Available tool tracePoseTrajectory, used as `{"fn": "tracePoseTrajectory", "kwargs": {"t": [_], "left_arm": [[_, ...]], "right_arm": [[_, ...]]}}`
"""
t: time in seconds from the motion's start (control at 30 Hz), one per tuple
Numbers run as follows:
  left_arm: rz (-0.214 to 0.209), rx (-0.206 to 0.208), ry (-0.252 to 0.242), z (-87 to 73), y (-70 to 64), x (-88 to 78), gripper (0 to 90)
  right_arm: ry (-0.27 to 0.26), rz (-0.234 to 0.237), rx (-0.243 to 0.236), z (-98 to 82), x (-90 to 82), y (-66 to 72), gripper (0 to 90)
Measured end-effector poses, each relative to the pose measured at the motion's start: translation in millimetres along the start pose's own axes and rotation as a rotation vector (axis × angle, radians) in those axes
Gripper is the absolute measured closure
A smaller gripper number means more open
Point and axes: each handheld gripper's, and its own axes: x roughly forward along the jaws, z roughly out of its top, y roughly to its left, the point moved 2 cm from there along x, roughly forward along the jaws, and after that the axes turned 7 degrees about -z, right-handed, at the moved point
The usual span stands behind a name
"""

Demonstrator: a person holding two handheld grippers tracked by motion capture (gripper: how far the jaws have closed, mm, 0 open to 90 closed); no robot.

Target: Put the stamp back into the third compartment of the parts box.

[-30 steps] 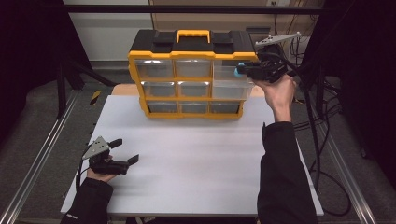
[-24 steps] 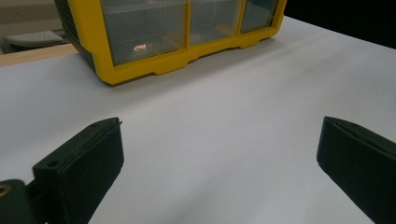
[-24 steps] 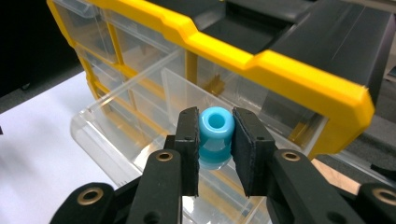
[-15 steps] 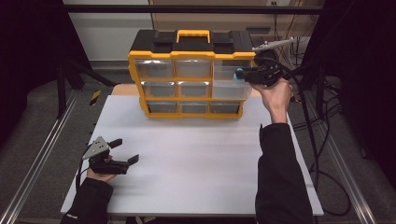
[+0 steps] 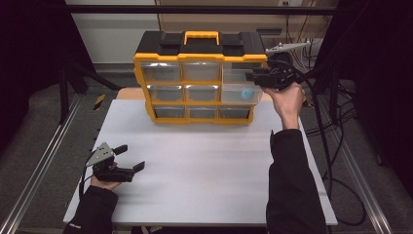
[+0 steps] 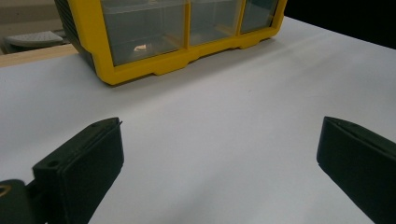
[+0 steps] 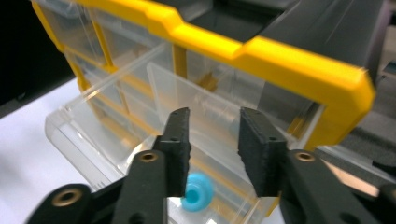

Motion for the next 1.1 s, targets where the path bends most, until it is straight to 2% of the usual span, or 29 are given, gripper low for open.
{"fn": "tracePoseTrajectory", "kwargs": {"t": [0.13, 0.27, 0.43, 0.63, 0.77, 1.1], "left_arm": [[0.000, 0.000, 0.000, 0.0, -0.1, 0.1, 0.0], [-0.001, 0.000, 0.001, -0.1, 0.1, 0.2, 0.0], [-0.001, 0.000, 0.001, -0.1, 0.1, 0.2, 0.0], [-0.001, -0.001, 0.002, -0.2, 0.0, 0.4, 0.0], [-0.001, -0.001, 0.003, -0.1, 0.1, 0.6, 0.0], [0.000, -0.001, 0.004, -0.2, -0.1, 1.0, 0.0]], "right_arm": [[-0.058, -0.003, 0.015, 1.7, -6.6, -0.8, 47.8], [-0.108, 0.010, 0.050, 2.1, -13.1, -1.2, 32.8], [-0.176, -0.024, 0.047, 0.0, -20.0, 1.9, 17.8], [-0.194, -0.008, 0.040, -0.8, -25.9, 8.6, 5.6], [-0.195, -0.008, 0.026, -2.3, -30.2, 13.6, 0.9], [-0.242, 0.024, 0.002, -15.1, -43.6, 25.7, 0.0]]}}
